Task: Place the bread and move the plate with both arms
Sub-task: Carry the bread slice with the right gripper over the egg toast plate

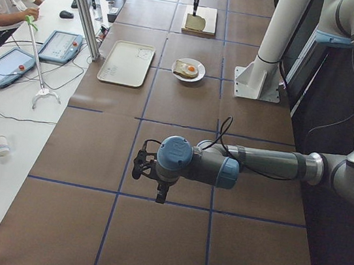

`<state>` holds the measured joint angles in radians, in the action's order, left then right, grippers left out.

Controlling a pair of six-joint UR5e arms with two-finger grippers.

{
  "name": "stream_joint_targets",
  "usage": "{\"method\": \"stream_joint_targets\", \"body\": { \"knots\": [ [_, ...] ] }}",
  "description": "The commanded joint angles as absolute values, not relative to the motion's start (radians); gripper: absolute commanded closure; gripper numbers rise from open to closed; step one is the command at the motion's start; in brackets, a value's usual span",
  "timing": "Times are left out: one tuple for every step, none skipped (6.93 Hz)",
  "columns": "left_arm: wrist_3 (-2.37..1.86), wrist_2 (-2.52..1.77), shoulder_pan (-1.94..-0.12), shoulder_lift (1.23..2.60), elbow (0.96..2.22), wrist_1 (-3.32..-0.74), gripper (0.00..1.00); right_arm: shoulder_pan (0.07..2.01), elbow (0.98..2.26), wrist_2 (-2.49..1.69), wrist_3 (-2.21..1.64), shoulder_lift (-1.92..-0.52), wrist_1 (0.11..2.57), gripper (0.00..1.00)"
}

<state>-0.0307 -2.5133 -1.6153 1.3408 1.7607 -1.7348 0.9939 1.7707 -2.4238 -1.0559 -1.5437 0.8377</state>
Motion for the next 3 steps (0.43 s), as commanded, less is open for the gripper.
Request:
{"method": "stream_joint_targets", "body": {
  "knots": [
    [-0.031,-2.514,-1.615,1.341,1.758,-1.735,0.00,0.933,1.769,-2.441,-1.225,-1.374,0.836,1.00],
    [-0.031,-2.514,-1.615,1.339,1.759,-1.735,0.00,0.861,1.757,-2.430,-1.280,-1.282,0.841,1.00],
    [-0.031,-2.514,-1.615,1.341,1.761,-1.736,0.00,0.803,1.703,-2.399,-1.287,-1.182,0.844,1.00]
  ]
}}
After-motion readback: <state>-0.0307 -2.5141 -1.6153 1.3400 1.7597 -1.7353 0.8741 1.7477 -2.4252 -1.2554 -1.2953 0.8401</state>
